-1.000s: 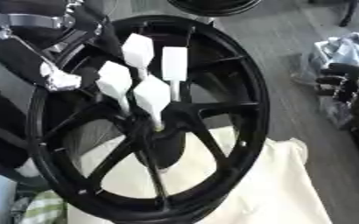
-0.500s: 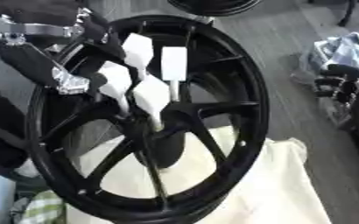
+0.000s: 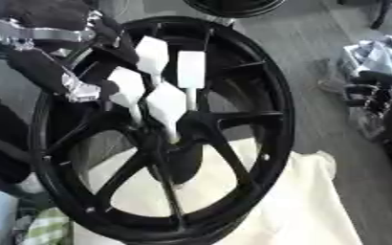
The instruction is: Pull the pin out of the wheel hub.
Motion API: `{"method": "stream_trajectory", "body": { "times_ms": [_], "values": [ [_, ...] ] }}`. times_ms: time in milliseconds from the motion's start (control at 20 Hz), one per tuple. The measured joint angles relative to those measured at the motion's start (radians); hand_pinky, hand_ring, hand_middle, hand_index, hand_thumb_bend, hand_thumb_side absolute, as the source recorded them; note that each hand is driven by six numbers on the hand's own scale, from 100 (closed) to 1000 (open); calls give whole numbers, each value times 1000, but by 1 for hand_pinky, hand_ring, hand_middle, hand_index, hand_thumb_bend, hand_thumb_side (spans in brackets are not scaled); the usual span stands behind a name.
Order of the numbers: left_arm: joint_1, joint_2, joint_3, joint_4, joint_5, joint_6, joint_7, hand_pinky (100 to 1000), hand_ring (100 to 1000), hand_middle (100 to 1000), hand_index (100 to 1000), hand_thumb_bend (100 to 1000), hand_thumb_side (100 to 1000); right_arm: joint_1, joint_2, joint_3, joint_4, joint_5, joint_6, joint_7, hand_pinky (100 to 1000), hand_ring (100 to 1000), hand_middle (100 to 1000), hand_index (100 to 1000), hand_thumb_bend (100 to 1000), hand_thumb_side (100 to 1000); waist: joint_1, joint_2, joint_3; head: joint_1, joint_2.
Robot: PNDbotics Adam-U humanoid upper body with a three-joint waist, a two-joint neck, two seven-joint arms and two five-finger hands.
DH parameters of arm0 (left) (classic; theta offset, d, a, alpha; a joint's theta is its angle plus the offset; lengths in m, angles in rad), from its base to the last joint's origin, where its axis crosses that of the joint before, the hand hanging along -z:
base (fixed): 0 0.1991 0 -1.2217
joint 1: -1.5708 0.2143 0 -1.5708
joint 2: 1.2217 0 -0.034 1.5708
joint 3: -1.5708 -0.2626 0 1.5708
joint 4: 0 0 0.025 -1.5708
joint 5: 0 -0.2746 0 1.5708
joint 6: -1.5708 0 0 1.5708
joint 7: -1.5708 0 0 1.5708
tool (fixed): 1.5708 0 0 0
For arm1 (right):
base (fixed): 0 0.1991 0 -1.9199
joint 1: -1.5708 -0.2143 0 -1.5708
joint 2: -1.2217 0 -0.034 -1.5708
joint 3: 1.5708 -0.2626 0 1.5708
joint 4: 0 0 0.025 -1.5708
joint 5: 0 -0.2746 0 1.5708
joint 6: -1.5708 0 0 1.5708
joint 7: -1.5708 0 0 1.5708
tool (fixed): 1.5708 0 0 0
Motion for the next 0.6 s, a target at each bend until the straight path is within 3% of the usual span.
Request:
{"method": "stream_trajectory", "body": {
  "times_ms": [250, 600],
  "values": [
    [0, -5, -6, 10, -7, -6, 6, 906, 808, 744, 850, 200, 775, 0, 0, 3, 3, 3, 2, 3, 716, 793, 763, 818, 100, 785, 0, 0, 0, 2, -4],
    [0, -10, -12, 29, -34, -13, 13, 905, 808, 740, 842, 233, 679, -1, 0, 5, 5, 4, 3, 5, 716, 793, 763, 818, 100, 786, 0, 1, -2, 7, -8]
  ]
}}
